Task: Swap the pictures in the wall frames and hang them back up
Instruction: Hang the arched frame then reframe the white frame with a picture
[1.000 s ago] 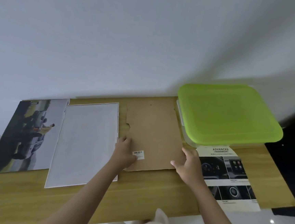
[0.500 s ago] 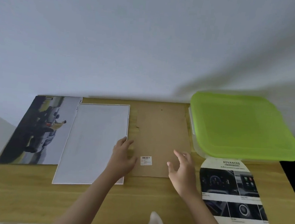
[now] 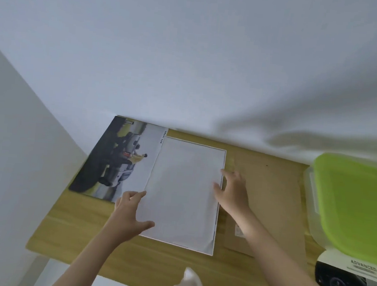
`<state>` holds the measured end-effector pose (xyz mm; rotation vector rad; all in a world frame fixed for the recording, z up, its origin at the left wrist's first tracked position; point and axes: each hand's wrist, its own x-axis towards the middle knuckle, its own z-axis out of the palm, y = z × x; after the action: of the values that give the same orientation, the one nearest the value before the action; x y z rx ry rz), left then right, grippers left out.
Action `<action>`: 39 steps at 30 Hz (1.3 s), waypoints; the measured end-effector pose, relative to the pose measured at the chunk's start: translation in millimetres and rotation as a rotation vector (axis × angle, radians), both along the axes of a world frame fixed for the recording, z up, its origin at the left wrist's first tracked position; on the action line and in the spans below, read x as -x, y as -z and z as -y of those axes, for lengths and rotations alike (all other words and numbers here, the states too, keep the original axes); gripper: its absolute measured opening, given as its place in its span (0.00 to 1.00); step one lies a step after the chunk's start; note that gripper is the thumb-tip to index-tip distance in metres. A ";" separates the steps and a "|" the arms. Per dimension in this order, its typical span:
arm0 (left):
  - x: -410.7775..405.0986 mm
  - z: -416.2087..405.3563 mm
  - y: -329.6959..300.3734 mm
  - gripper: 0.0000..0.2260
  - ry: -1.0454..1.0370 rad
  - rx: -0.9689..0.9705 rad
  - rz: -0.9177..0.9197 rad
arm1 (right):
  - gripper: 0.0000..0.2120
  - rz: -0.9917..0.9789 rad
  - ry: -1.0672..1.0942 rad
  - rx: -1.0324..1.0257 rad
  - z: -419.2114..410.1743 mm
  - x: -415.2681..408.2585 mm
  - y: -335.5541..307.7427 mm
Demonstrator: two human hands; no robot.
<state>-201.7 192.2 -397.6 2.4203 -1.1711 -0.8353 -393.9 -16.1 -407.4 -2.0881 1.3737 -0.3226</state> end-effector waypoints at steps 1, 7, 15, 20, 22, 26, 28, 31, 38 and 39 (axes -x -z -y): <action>-7.3 -3.8 1.8 0.41 0.020 -0.023 -0.015 | 0.25 -0.038 -0.001 0.002 8.4 -8.7 -0.3; -33.0 -8.7 16.3 0.49 0.158 -0.016 -0.102 | 0.26 -0.309 -0.002 -0.004 50.2 -38.5 0.4; -45.4 -8.2 24.8 0.47 0.267 0.056 -0.142 | 0.34 -0.436 0.034 -0.050 69.0 -53.7 4.9; -49.8 -5.4 30.0 0.47 0.299 0.062 -0.150 | 0.36 -0.419 0.057 -0.073 71.6 -54.8 8.5; -50.5 -4.8 32.0 0.47 0.302 0.061 -0.149 | 0.36 -0.396 0.068 -0.080 72.2 -54.7 10.0; -50.4 -3.4 34.1 0.47 0.306 0.057 -0.139 | 0.32 -0.365 0.062 -0.069 71.8 -55.4 8.2; -50.1 -2.5 33.7 0.47 0.304 0.057 -0.138 | 0.30 -0.357 0.043 -0.057 68.9 -56.1 4.9; -49.8 -2.0 32.6 0.47 0.308 0.044 -0.131 | 0.25 -0.213 0.066 -0.059 58.7 -53.6 1.0; -49.1 -3.0 35.0 0.48 0.291 0.042 -0.148 | 0.26 0.256 0.236 -0.252 -6.0 -21.5 2.6; -49.1 -3.5 35.0 0.48 0.290 0.042 -0.149 | 0.25 0.267 0.238 -0.245 -17.8 -15.4 7.3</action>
<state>-152.5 195.6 -432.6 2.1426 -1.4843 -1.0439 -378.5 1.8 -414.6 -1.6223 1.4209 -0.4860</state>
